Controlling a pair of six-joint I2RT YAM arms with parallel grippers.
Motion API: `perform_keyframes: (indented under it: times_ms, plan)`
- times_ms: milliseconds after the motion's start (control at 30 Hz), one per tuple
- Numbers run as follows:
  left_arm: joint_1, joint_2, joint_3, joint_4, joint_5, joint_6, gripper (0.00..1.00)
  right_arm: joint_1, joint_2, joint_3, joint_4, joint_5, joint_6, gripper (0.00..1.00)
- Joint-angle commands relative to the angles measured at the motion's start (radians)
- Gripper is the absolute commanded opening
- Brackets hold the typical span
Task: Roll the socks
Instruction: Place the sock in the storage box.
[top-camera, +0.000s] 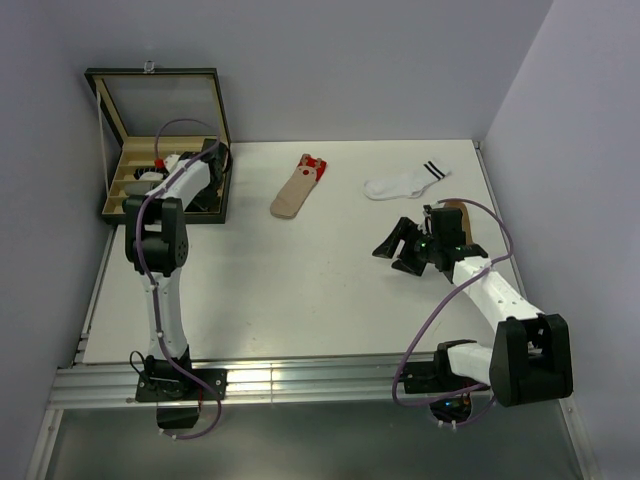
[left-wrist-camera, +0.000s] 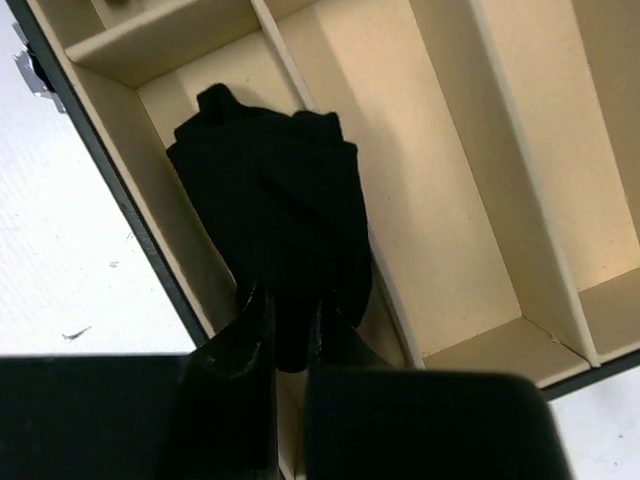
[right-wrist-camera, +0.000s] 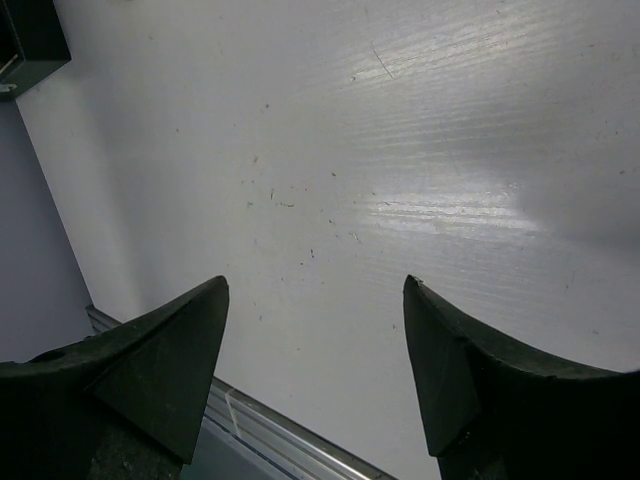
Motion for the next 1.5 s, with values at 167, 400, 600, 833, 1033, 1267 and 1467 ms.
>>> perform_keyframes:
  times_ms: [167,400,600,833,1033,1267,1467]
  plan:
    - [0.001,-0.025,-0.051,0.017,0.089,-0.053,0.08,-0.012,-0.034,-0.010,0.004,0.004,-0.014,0.77]
    - [0.001,-0.134,-0.117,0.047,0.104,-0.047,0.48,-0.014,-0.040,-0.010,0.006,0.004,-0.008,0.77]
    - [-0.002,-0.197,-0.136,0.035,0.104,-0.035,0.66,-0.014,-0.041,-0.008,0.009,0.000,-0.005,0.77]
    - [-0.003,-0.221,-0.090,-0.035,0.059,-0.038,0.78,-0.014,-0.029,-0.010,0.026,-0.026,0.006,0.77]
    - [-0.002,-0.252,-0.051,0.000,-0.065,-0.038,0.61,-0.012,-0.032,-0.010,0.023,-0.026,0.002,0.77]
    - [0.006,-0.192,0.028,0.040,-0.112,0.011,0.53,-0.014,-0.028,-0.014,0.024,-0.030,0.000,0.77]
    - [0.034,-0.142,0.024,0.090,-0.100,0.030,0.51,-0.014,-0.031,-0.017,0.023,-0.028,-0.009,0.77]
